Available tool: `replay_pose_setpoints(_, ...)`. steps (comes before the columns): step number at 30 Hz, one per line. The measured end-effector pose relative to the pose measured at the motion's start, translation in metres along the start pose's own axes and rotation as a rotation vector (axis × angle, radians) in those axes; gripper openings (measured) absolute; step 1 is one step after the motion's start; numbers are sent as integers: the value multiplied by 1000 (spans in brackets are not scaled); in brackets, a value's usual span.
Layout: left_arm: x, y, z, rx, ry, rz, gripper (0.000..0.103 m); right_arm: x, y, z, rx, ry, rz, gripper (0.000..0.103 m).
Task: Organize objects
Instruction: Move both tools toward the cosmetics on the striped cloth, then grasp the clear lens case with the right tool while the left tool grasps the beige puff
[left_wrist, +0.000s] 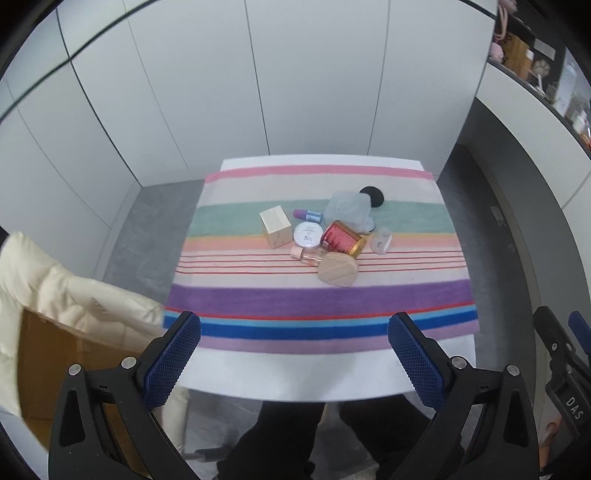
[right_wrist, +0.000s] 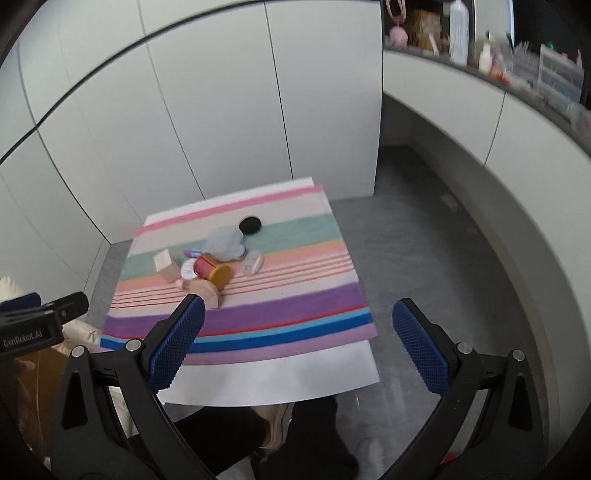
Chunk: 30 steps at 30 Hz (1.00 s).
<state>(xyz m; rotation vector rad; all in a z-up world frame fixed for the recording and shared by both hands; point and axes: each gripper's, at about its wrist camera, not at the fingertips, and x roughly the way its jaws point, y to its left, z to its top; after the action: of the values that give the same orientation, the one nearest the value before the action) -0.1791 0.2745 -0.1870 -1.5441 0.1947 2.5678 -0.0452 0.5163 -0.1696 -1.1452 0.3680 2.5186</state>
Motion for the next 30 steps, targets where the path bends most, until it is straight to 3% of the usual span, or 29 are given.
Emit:
replay_pose_setpoints(3, 33, 10, -1, -44, 2, -16, 101, 26, 8, -8, -17, -3, 1, 103)
replay_pose_setpoints(9, 100, 16, -7, -101, -3, -35, 102, 90, 23, -8, -46, 23, 88, 103)
replay_pose_setpoints(17, 195, -8, -14, -65, 69, -142, 102, 231, 51, 1, -374, 71, 155, 103)
replay_pose_setpoints(24, 233, -11, -17, -37, 107, -177, 102, 313, 88, -8, -666, 110, 210, 103)
replay_pose_setpoints(26, 238, -6, -18, -57, 115, -201, 102, 334, 88, -8, -686, 140, 214, 103)
replay_pose_setpoints(28, 242, -3, -16, -78, 122, -227, 102, 345, 81, 0, -630, 141, 294, 103)
replay_pose_setpoints(30, 246, -4, -12, -87, 122, -254, 102, 352, 79, 3, -607, 145, 312, 101)
